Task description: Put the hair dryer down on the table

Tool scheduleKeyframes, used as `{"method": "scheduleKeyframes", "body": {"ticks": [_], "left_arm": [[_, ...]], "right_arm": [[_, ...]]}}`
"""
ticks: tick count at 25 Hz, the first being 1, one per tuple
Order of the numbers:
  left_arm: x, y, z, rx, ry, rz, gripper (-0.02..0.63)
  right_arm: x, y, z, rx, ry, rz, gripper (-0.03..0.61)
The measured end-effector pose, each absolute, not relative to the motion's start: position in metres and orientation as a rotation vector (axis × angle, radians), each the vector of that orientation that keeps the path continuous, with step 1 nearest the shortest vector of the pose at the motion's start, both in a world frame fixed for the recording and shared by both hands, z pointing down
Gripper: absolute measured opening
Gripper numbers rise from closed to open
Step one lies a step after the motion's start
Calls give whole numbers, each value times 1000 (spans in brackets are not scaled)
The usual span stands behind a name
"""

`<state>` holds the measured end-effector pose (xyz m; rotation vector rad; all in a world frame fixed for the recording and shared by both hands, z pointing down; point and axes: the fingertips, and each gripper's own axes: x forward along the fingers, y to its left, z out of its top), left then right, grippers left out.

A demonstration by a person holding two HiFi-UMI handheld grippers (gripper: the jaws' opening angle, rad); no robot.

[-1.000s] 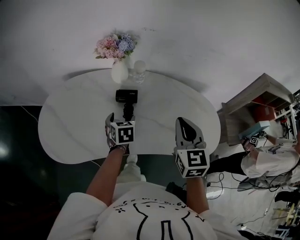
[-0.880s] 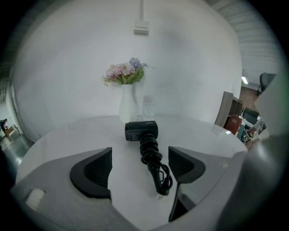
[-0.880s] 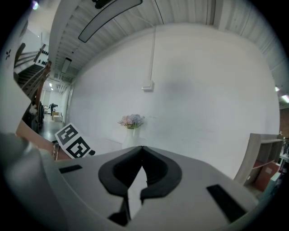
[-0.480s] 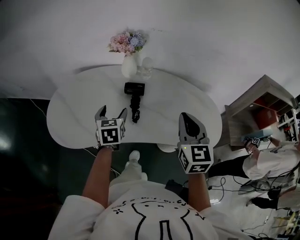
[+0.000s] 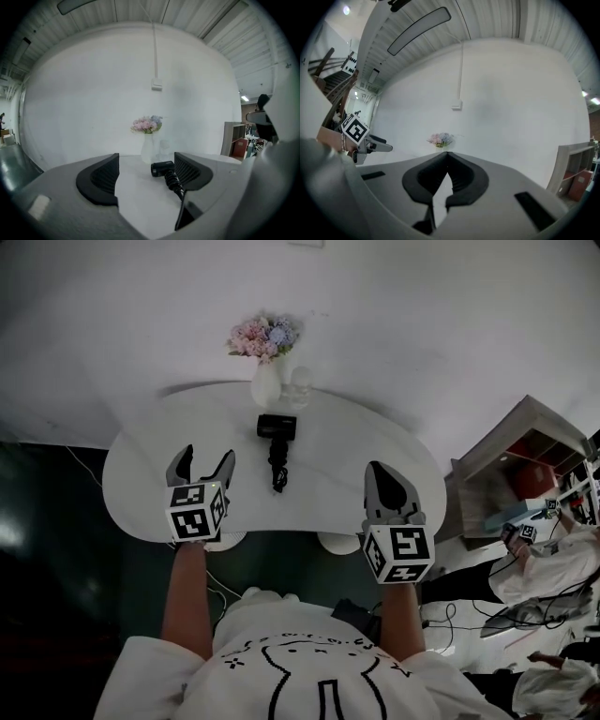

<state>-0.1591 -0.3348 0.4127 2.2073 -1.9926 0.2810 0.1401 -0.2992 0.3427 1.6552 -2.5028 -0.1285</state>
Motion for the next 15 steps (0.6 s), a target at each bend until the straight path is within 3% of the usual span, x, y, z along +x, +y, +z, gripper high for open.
{"method": "scheduleKeyframes", "body": {"ticks": [15], "left_arm": [[-196,-327,303,2535,-2031,7,368]], "right_arm": [[117,-333,298,1742,-2516,-174,0]]}}
